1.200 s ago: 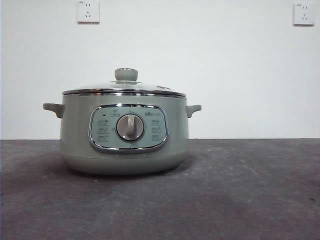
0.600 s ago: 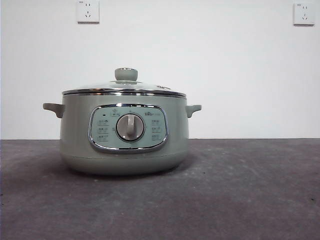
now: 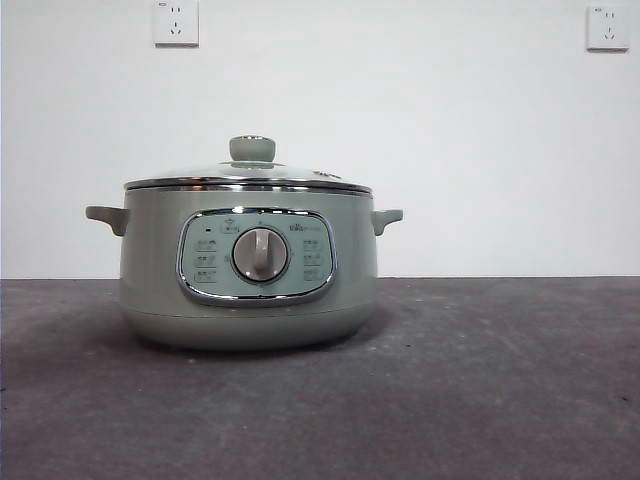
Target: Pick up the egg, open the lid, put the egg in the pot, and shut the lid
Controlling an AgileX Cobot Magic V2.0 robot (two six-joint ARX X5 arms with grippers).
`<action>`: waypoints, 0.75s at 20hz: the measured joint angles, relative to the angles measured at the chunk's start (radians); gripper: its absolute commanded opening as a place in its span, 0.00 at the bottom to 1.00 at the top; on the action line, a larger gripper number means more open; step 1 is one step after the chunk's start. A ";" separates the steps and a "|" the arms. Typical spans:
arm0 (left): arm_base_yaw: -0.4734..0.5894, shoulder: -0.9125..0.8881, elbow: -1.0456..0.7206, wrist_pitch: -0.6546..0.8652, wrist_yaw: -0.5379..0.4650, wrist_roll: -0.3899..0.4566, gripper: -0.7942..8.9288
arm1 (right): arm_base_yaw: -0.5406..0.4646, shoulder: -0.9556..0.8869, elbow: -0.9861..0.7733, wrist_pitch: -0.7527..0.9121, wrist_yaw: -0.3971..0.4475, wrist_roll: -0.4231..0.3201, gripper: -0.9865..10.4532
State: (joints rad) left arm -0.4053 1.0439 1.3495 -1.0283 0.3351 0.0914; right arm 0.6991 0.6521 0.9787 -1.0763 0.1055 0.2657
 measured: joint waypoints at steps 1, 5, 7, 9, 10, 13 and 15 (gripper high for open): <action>0.000 0.001 0.000 0.005 -0.005 0.003 0.08 | 0.000 0.000 0.000 0.000 0.000 0.000 0.09; 0.067 -0.028 0.000 0.196 -0.044 0.075 0.08 | 0.000 0.000 0.000 0.000 0.000 0.000 0.09; 0.150 -0.090 -0.008 0.288 -0.042 0.113 0.08 | 0.000 0.000 0.000 0.000 0.000 0.000 0.09; 0.245 -0.187 -0.061 0.380 -0.019 0.127 0.08 | 0.000 0.000 0.000 0.000 0.000 0.000 0.09; 0.291 -0.232 -0.109 0.422 -0.017 0.130 0.08 | 0.000 0.000 0.000 0.000 0.000 0.000 0.09; 0.425 -0.411 -0.338 0.555 -0.022 0.135 0.08 | 0.000 0.000 0.000 0.000 0.000 0.000 0.09; 0.470 -0.517 -0.512 0.629 -0.022 0.136 0.08 | 0.000 0.000 0.000 0.000 0.000 0.000 0.09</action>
State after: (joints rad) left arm 0.0650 0.5266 0.8379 -0.3996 0.3134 0.2276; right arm 0.6991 0.6521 0.9787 -1.0763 0.1055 0.2661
